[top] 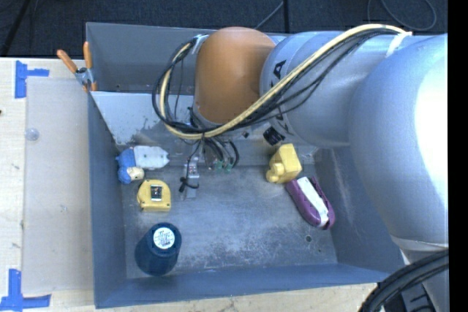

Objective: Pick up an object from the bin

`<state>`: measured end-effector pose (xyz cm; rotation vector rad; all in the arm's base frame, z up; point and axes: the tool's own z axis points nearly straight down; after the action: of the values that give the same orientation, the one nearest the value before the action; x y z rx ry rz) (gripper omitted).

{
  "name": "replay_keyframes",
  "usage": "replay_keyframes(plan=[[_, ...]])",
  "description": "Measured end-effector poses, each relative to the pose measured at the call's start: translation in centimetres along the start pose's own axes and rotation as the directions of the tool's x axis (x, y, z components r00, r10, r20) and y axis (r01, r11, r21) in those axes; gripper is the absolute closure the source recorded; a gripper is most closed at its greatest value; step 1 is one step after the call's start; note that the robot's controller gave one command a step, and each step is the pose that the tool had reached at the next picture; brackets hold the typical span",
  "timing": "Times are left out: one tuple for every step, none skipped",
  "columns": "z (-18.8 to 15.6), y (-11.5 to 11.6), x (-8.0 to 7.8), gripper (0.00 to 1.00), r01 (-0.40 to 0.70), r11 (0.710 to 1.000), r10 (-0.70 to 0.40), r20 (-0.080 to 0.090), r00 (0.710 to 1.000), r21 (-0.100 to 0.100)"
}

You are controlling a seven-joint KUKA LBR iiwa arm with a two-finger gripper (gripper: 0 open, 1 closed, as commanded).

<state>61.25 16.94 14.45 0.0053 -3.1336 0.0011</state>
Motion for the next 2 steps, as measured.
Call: replay_keyframes(plan=[[-0.5, -0.1, -0.2, 0.00, -0.003, 1.000, 0.003, 0.007, 1.000, -0.001], [3.2, 5.1, 2.6, 0.00, 0.033, 0.999, -0.033, 0.006, 0.999, 0.001]])
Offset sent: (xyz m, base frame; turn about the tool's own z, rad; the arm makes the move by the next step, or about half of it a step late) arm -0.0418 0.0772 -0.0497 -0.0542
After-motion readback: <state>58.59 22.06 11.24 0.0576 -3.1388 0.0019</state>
